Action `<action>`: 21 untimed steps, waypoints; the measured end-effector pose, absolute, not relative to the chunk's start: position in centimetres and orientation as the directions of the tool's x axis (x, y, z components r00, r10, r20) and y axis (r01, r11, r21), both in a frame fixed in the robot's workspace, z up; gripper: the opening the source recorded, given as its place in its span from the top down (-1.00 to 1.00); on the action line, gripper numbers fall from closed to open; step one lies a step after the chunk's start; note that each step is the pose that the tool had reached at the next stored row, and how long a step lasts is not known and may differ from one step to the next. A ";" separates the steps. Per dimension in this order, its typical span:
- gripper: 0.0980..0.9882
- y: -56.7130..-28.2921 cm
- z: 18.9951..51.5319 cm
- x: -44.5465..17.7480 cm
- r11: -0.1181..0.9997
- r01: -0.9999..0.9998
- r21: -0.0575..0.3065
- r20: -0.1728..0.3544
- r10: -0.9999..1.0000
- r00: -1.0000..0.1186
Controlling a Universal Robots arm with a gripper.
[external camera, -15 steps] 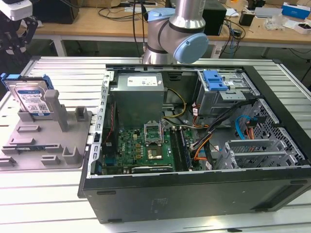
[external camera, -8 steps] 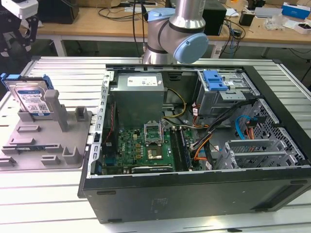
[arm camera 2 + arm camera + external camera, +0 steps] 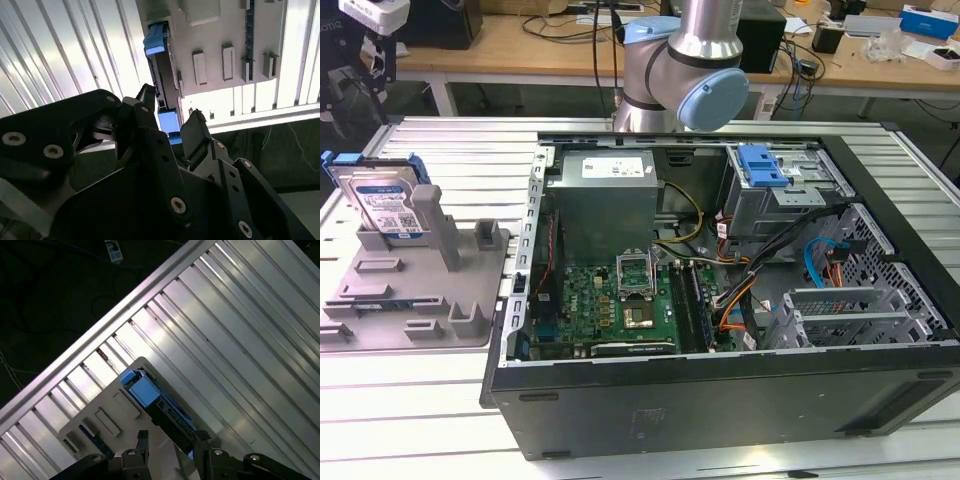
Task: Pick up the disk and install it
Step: 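Pick up the disk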
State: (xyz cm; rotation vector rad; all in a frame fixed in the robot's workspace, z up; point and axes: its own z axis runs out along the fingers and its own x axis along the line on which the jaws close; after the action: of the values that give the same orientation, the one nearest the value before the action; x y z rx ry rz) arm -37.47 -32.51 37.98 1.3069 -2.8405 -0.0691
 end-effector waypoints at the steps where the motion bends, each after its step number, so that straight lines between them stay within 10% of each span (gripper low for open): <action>1: 0.14 -32.5 38.0 -37.5 0.628 -0.777 0.046 -0.006 -0.778 -0.628; 21: 0.14 -32.5 37.7 -37.5 0.216 -0.975 0.046 -0.006 -0.976 -0.217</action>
State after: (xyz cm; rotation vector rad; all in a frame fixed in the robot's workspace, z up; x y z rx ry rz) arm -37.47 -32.51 37.74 1.9507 -2.4306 -0.0615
